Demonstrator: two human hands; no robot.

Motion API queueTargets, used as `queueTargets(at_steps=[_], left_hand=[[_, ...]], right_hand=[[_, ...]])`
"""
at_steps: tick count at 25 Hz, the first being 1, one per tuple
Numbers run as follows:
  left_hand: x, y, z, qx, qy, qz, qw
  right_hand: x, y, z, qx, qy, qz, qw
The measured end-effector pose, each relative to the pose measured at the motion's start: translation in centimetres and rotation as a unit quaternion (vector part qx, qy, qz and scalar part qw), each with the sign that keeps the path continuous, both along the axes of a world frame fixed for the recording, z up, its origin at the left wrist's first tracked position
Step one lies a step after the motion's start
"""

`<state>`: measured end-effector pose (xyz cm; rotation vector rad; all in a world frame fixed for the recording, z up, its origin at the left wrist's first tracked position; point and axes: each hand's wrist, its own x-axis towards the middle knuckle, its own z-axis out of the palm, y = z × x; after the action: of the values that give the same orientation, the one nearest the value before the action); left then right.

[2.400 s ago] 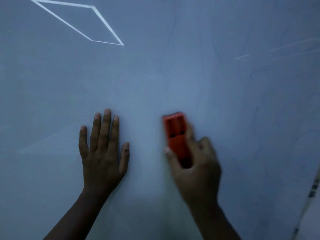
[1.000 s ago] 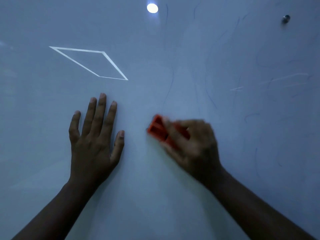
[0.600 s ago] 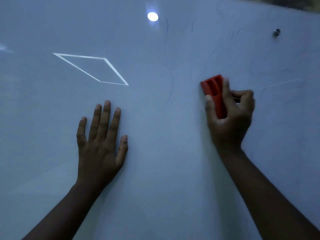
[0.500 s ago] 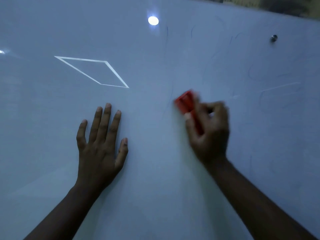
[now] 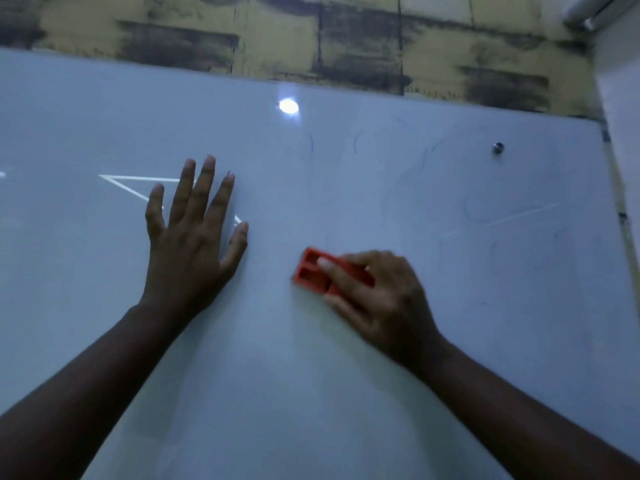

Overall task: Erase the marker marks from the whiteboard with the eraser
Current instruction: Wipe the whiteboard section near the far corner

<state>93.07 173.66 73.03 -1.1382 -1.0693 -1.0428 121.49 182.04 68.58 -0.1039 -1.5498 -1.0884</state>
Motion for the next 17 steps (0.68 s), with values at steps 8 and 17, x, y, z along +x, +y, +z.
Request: queueTargets(at_steps=[8,17], left_hand=[[-0.2,1.1,-0.1,0.016,0.009,-0.005,1.000],[0.0,1.2,-0.1,0.025,0.014,-0.004,1.000]], right_hand=[[4.8,3.1,6.4,-0.087,0.314,0.033,0.945],[-4.2,-1.8,-0.4,-0.036,-0.045,-0.003,0.998]])
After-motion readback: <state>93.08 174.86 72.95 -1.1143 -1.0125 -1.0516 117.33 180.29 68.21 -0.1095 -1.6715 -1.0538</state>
